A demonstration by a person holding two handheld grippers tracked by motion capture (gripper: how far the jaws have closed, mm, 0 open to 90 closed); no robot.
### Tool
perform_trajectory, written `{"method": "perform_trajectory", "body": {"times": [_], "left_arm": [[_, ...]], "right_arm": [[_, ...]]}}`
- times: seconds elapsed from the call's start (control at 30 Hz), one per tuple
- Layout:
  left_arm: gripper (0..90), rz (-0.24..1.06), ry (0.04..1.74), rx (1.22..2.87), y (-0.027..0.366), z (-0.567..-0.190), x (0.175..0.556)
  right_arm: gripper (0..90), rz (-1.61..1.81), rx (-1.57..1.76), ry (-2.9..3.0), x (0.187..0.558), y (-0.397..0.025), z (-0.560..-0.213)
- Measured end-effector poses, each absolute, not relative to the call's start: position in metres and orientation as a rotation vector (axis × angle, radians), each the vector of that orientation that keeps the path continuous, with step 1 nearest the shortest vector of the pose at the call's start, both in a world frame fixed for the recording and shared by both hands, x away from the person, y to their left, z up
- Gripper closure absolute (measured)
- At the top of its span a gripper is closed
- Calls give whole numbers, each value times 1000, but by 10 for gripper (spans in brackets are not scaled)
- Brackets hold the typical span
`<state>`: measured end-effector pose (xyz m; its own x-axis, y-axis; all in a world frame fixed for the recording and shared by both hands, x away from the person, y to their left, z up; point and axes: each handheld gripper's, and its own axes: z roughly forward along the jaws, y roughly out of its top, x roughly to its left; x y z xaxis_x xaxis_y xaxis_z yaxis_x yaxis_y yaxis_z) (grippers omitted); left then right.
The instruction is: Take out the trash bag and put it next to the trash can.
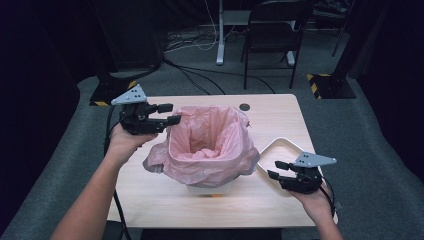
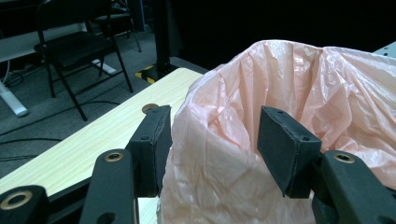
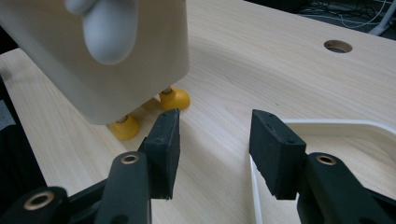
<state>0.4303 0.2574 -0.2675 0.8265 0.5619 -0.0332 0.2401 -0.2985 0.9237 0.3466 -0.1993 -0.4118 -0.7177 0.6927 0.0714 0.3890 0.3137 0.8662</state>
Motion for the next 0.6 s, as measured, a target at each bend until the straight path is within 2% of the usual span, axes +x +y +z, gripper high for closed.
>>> {"method": "perform_trajectory", "body": {"times": [0.33, 0.53, 0.57, 0.6], "left_arm": [[506, 340, 612, 1925, 244, -273, 445], [633, 336, 618, 1940, 238, -277, 451], [633, 341, 615, 1941, 237, -277, 452], [677, 351, 615, 1944, 236, -276, 451]], "right_arm": [[522, 1365, 968, 2264, 347, -200, -409], [524, 1367, 968, 2258, 346, -200, -408], [524, 1367, 968, 2258, 346, -200, -408], [524, 1365, 961, 2258, 346, -200, -407]]}}
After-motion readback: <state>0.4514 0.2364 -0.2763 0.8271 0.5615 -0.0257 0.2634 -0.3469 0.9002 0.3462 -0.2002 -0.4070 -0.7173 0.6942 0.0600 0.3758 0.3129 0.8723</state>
